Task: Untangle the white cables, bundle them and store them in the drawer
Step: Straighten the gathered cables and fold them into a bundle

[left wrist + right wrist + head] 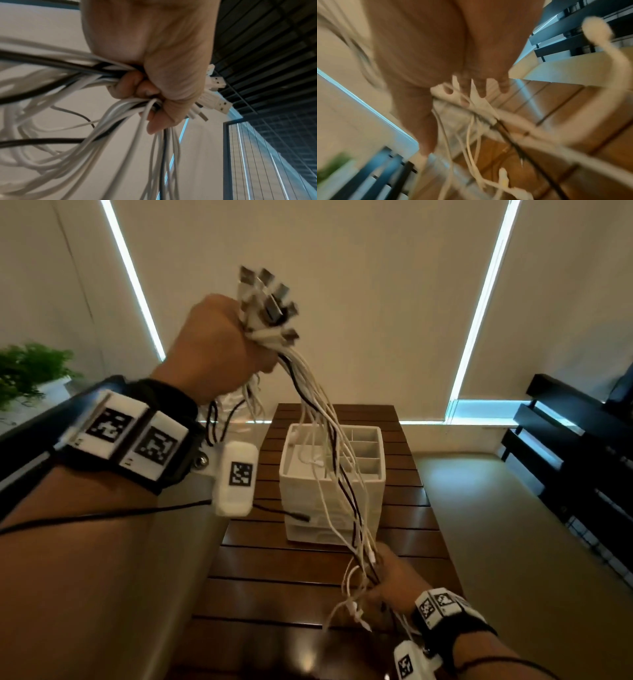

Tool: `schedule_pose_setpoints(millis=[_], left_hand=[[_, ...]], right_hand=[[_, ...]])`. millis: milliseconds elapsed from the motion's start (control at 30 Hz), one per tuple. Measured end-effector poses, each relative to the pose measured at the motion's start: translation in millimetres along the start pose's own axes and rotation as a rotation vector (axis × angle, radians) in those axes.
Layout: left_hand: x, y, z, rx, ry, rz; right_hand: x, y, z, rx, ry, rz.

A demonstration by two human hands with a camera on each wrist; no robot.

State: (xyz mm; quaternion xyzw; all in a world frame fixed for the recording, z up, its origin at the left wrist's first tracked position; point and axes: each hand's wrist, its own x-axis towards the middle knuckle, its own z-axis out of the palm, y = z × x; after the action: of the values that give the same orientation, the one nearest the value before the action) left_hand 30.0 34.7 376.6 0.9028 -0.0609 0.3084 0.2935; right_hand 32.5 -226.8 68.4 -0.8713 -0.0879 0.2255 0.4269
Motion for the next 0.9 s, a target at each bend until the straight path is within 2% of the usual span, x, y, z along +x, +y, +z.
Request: schedule_pose_setpoints(millis=[67, 100, 200, 267, 400, 533, 600, 700, 733, 800, 900], left_hand=[[-6, -1, 13, 0.039, -0.094, -0.002], [-10, 0, 20, 0.068, -0.141, -0.005], [-23, 6, 43, 0.170, -0.254, 0.009], [-29, 10, 58, 0.158, -0.326, 0.050], [-35, 12, 72, 0.103, -0.482, 0.130], [-37, -11, 64, -0.039, -0.503, 0.046], [-36, -27, 55, -0.149, -0.446, -0.035], [-28, -53, 35, -0.671, -0.124, -0.209], [-26, -57, 26, -0.763, -0.023, -0.288], [-23, -64, 21, -0.870, 0.121, -0.394], [-26, -55, 37, -1.285, 0.211, -0.519]], right_hand=[[-11, -24, -20, 0.050, -0.116, -0.002], [-14, -39, -34, 0.070, -0.112, -0.044], [-31, -89, -72, 0.234, 0.149, -0.336], [-37, -125, -83, 0.249, 0.238, -0.490], [-23, -176, -76, 0.211, 0.156, -0.572], [-18, -172, -74, 0.020, 0.128, -0.646], [-21, -159, -74, -0.077, 0.229, -0.691], [-26, -117, -65, -0.177, 0.315, -0.733], [-28, -97, -59, -0.244, 0.329, -0.742], [-29, -56, -39, -0.432, 0.308, -0.728], [-22, -28, -4, -0.571, 0.217, -0.649]])
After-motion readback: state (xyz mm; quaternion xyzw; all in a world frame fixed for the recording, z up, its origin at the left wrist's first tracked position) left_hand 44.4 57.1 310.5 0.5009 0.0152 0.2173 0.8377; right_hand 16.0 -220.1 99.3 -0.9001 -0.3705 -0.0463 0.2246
